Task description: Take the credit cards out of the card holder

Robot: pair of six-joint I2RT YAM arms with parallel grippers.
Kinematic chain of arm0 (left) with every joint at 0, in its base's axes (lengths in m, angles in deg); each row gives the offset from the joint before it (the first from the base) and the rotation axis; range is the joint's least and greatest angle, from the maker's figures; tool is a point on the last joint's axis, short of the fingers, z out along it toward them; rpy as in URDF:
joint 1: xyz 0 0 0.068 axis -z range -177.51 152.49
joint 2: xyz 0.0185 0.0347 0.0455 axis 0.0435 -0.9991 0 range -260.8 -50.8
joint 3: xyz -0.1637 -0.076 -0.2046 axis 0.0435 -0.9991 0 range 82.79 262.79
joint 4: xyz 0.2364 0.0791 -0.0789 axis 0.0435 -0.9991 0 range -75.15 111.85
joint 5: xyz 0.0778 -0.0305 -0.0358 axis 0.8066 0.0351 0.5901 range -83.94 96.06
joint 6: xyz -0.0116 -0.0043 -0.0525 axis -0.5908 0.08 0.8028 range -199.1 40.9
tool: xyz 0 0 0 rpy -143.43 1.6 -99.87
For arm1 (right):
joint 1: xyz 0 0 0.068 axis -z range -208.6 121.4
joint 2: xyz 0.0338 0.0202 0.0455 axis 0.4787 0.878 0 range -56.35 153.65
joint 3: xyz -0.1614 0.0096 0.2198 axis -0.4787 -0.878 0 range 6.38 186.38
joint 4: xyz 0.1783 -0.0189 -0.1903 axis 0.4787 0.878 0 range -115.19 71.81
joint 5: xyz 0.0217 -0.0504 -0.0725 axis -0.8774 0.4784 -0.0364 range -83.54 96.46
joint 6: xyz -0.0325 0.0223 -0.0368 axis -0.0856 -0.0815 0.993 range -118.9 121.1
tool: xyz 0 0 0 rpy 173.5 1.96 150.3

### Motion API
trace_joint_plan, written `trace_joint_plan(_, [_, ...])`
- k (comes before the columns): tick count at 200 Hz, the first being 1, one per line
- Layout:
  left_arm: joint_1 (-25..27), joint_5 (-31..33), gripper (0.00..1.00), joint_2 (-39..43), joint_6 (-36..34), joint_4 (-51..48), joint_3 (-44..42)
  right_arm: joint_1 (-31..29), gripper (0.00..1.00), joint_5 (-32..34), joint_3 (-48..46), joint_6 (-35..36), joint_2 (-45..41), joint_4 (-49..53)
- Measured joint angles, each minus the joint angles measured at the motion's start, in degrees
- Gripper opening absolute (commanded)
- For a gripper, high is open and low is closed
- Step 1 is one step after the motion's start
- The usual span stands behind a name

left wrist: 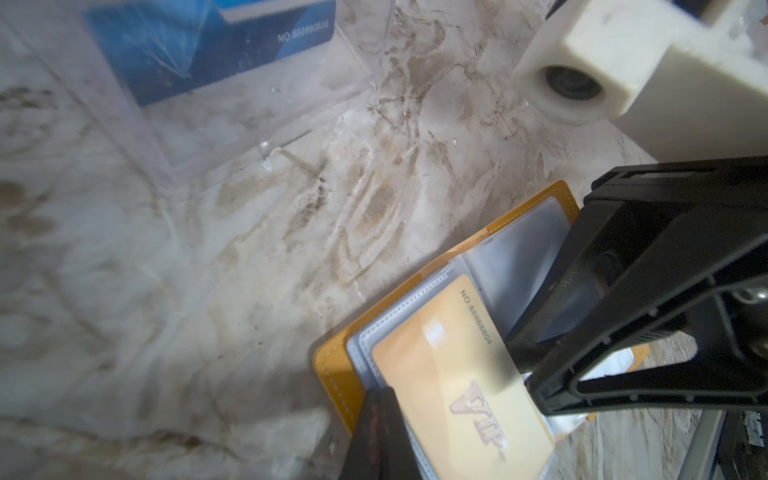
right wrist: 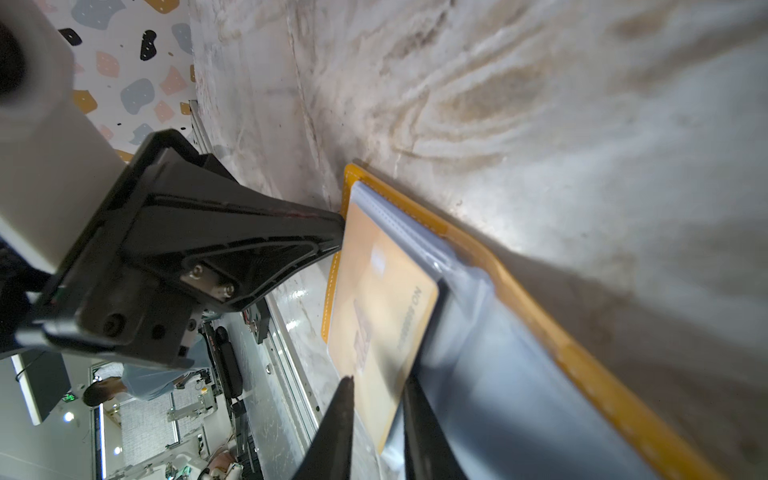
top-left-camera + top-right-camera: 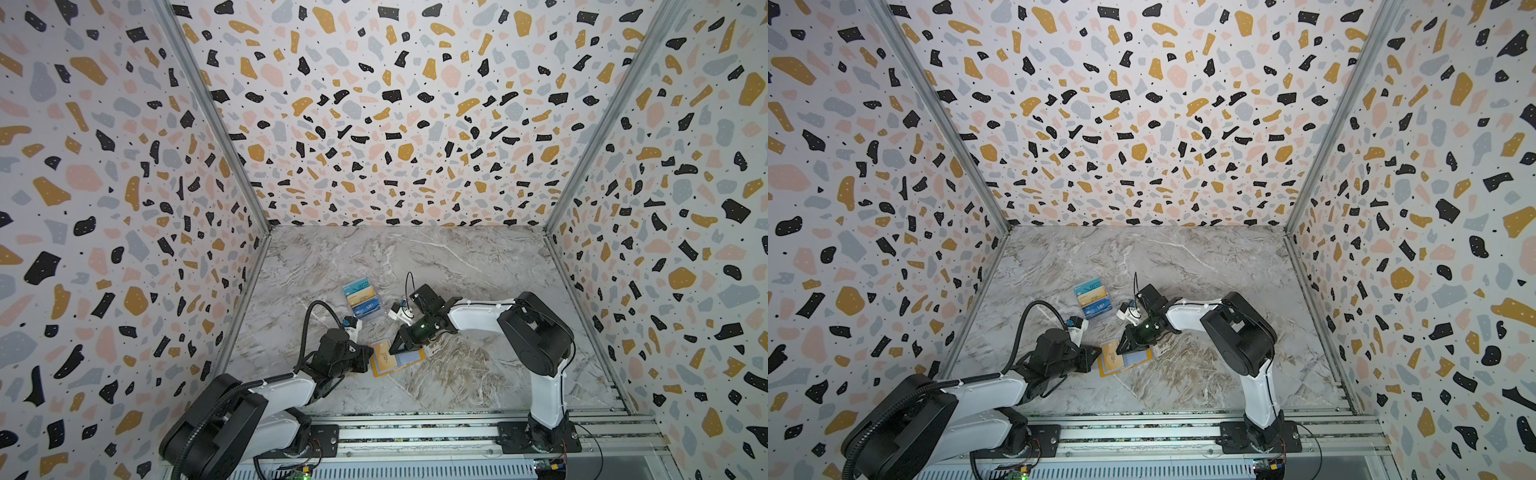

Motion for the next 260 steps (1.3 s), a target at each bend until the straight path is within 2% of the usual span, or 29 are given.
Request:
trace_joint_plan(112, [0.1,0.5,0.0,1.0,0.4,0.3,-0.9,0.1,0.23,-0.9,0.0,-2.9,0.8,-1.8])
trace_joint_plan(212, [1.0,-2.5,0.0,9.0,0.2,-6.7,-1.2,-0.3,0.29,7.5,1.7,-0.4,0.2,1.1])
trace_joint_plan(260, [1.0,-3.2,0.0,9.8,0.3,-8.0,-1.2,-0.4,0.29,8.5,2.1,1.1,0.0,2.4])
